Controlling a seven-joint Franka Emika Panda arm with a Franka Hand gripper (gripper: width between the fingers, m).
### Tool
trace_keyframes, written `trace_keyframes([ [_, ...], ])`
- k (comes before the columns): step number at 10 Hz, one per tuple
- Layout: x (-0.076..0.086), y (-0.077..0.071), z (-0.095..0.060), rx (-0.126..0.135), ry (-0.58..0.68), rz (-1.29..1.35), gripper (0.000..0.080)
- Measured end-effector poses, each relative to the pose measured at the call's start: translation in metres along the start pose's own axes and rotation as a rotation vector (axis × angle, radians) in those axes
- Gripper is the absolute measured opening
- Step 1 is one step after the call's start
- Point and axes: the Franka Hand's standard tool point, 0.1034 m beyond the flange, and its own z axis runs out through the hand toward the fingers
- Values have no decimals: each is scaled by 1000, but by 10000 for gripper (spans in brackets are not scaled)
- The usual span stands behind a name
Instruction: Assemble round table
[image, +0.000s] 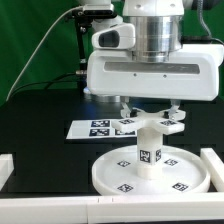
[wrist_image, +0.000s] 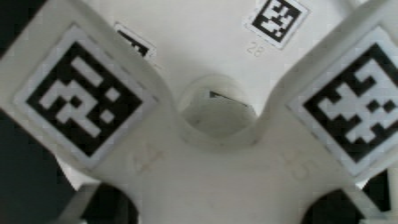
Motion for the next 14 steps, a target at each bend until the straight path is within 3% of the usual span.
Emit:
trace_keyframes([
  [2,0,-1,0,-1,10,302,440],
  [5,1,-1,0,47,-6,785,442],
  [8,1,-1,0,51,-12,921,442],
  [9,2,-1,0,64,-25,1036,442],
  [11,1,-1,0,120,-52,1420,442],
  [14,1,0,0,129,-67,1538,442],
])
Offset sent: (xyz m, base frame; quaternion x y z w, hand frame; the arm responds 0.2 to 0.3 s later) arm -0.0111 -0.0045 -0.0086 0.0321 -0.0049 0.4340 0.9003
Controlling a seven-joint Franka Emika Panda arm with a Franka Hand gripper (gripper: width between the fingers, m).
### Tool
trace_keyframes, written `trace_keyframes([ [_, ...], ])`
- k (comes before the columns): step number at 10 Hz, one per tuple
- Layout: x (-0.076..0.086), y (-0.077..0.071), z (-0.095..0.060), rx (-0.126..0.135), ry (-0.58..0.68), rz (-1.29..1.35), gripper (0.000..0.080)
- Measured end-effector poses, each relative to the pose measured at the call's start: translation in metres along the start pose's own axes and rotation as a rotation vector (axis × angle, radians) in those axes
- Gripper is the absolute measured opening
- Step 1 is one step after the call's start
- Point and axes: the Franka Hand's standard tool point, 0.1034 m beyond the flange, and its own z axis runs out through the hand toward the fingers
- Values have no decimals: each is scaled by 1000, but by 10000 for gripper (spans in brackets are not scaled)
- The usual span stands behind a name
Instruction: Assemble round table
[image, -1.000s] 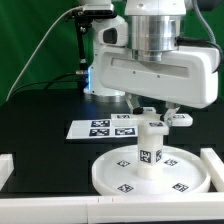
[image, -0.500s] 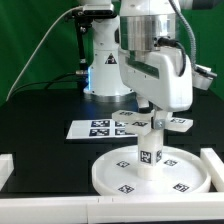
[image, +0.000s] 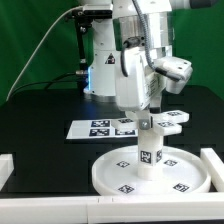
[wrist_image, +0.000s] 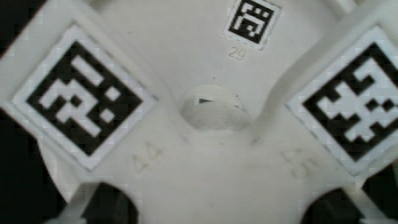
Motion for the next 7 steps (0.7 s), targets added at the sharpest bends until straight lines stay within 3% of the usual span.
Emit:
trace_keyframes([
  [1,0,0,0,-1,0,-40,571],
  [2,-2,-1,-3,-3,-6,-97,625],
  [5,-4,-15,-28,41,-32,-375,645],
  [7,-4,-19,-33,58,-27,-727,649],
])
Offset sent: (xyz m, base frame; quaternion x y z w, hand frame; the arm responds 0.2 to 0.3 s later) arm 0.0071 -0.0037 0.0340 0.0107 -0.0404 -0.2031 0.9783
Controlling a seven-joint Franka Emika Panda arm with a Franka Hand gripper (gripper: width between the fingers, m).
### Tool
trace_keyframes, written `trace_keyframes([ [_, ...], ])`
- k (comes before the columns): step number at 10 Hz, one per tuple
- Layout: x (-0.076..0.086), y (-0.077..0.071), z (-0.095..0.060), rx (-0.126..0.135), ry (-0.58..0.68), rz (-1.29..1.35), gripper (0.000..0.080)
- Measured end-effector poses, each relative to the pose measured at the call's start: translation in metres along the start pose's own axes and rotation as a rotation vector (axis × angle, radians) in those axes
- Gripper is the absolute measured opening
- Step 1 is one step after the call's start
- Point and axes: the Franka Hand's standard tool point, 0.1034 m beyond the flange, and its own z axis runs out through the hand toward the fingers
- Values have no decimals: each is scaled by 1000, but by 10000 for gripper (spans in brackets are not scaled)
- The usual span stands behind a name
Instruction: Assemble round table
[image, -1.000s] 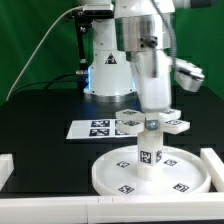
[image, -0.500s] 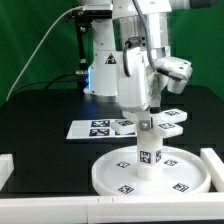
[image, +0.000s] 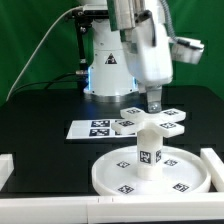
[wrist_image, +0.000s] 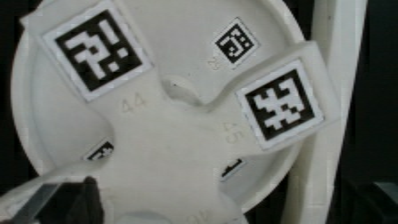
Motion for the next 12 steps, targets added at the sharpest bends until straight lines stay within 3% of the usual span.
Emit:
trace_keyframes([
  [2,-16,0,6,-17,-1,-229,649],
  [6,-12,2,6,-28,-2,-525,649],
  [7,-8,4,6,-68,-15,-734,649],
  [8,-4,3,7,-91,-15,-886,649],
  [12,-2,5,10,-98,-22,-950,649],
])
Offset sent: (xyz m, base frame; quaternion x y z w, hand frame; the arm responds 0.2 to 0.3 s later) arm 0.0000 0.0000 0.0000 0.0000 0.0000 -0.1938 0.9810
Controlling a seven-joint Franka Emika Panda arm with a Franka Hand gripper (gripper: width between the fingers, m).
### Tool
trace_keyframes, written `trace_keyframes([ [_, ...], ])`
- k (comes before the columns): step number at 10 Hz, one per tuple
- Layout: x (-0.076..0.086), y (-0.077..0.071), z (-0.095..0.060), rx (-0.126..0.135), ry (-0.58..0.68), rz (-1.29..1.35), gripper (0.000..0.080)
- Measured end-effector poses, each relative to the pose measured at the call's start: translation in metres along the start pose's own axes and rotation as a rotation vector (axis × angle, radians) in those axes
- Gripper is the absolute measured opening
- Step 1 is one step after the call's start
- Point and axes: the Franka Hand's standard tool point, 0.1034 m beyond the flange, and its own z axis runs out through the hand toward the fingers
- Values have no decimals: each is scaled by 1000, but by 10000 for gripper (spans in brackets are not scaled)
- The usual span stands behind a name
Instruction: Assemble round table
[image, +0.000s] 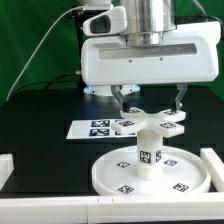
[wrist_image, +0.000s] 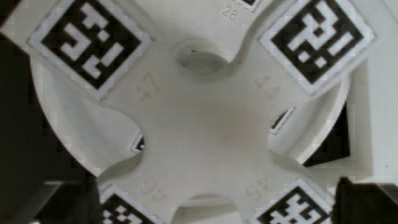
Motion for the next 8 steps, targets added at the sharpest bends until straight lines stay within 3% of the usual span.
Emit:
trace_keyframes([
  [3,-7,7,8,-6,-48,18,649],
  [8,-16,2,20,-15,-53,30,649],
])
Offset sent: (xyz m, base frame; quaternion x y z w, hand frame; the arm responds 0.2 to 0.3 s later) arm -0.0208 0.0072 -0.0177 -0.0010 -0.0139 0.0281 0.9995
